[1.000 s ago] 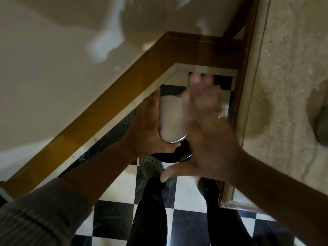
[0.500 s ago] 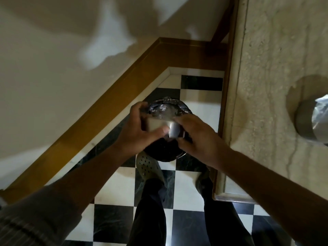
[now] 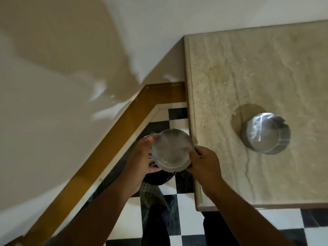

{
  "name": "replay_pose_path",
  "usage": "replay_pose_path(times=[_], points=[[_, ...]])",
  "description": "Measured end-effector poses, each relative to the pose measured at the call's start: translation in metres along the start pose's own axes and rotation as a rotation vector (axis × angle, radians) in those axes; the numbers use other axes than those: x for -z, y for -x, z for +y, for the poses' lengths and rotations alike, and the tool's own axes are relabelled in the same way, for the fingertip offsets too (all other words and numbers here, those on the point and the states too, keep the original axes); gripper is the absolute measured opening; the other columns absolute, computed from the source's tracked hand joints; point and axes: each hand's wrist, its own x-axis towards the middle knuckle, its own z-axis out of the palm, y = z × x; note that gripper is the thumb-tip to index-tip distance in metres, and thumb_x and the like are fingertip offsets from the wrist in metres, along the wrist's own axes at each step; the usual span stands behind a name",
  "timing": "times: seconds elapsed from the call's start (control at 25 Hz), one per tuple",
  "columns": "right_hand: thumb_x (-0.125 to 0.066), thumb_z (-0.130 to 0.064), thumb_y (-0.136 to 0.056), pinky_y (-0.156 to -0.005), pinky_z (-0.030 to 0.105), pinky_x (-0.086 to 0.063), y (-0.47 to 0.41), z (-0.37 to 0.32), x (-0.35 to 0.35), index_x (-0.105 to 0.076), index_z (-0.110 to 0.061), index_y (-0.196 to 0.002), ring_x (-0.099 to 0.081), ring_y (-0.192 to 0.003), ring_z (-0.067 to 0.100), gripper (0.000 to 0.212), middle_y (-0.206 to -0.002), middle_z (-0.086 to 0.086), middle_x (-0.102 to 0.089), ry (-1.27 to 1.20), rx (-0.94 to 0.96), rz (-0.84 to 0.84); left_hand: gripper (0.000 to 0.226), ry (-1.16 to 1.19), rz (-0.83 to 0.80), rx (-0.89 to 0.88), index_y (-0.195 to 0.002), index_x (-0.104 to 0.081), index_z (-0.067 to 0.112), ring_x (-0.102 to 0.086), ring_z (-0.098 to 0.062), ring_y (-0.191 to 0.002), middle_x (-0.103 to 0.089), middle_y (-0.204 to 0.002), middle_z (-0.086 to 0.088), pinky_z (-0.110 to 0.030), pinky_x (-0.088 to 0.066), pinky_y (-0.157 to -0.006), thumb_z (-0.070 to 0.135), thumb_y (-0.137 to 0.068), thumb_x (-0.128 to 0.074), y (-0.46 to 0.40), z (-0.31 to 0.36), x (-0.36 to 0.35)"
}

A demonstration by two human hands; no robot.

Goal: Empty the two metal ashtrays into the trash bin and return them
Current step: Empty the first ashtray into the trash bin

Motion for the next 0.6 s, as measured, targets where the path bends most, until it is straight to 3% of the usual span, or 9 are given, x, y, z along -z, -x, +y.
replay_pose_path(times=[0.12,0.24,0.36,0.44,0.52,0.6], points=[[-0.057,-0.009,-0.093,-0.072,0.057,-0.062,-0.005,-0.006,0.034,-0.068,-0.02,-0.073,-0.071,-0.082,0.033,0.025,-0.085,0.017,-0.072,-0.138,-0.117,0.121,0.033,-0.046,-0.022,-0.083,-0.132,-0.061,0.025,-0.068,-0.026,-0.111,-0.067,-0.13,-0.007,-0.037,-0.061,-0.068,0.035,-0.104,-0.048,0.018,0.011,-0.039],[-0.055,0.0,-0.091,-0.073,0.039,-0.063,-0.006,-0.004,0.067,-0.073,-0.008,-0.106,-0.069,-0.091,0.022,0.026,-0.096,0.005,-0.072,-0.311,-0.223,0.145,0.025,-0.071,-0.054,-0.165,-0.113,-0.065,0.032,-0.072,-0.026,-0.096,-0.072,-0.116,-0.006,-0.043,-0.062,-0.076,0.033,-0.107,-0.041,0.03,0.015,-0.078],[-0.053,0.005,-0.088,-0.076,0.035,-0.063,-0.013,0.008,0.089,-0.07,-0.008,-0.116,-0.068,-0.1,0.023,0.036,-0.108,0.006,-0.071,-0.4,-0.242,0.181,0.03,-0.169,-0.089,-0.216,-0.122,-0.064,0.025,-0.07,-0.038,-0.108,-0.069,-0.128,-0.016,-0.05,-0.063,-0.08,0.033,-0.106,-0.04,0.018,0.019,-0.116],[-0.053,0.005,-0.089,-0.079,0.035,-0.062,-0.016,0.011,0.09,-0.068,-0.009,-0.121,-0.067,-0.101,0.022,0.039,-0.111,0.004,-0.069,-0.454,-0.245,0.209,0.044,-0.296,-0.092,-0.248,-0.134,-0.06,0.022,-0.063,-0.038,-0.117,-0.062,-0.138,-0.016,-0.052,-0.063,-0.08,0.04,-0.098,-0.043,0.011,0.022,-0.129],[-0.053,0.006,-0.09,-0.078,0.033,-0.062,-0.017,0.013,0.089,-0.068,-0.013,-0.12,-0.067,-0.096,0.018,0.039,-0.103,-0.003,-0.069,-0.484,-0.235,0.211,0.056,-0.419,-0.08,-0.275,-0.141,-0.056,0.021,-0.056,-0.036,-0.123,-0.056,-0.14,-0.015,-0.057,-0.063,-0.079,0.043,-0.092,-0.043,0.003,0.019,-0.135],[-0.052,0.007,-0.09,-0.077,0.037,-0.064,-0.017,0.015,0.088,-0.072,-0.023,-0.102,-0.068,-0.084,0.014,0.037,-0.088,-0.01,-0.068,-0.441,-0.204,0.207,0.047,-0.318,-0.04,-0.198,-0.135,-0.06,0.017,-0.063,-0.037,-0.115,-0.063,-0.132,-0.016,-0.056,-0.062,-0.079,0.042,-0.099,-0.044,-0.006,0.016,-0.139]])
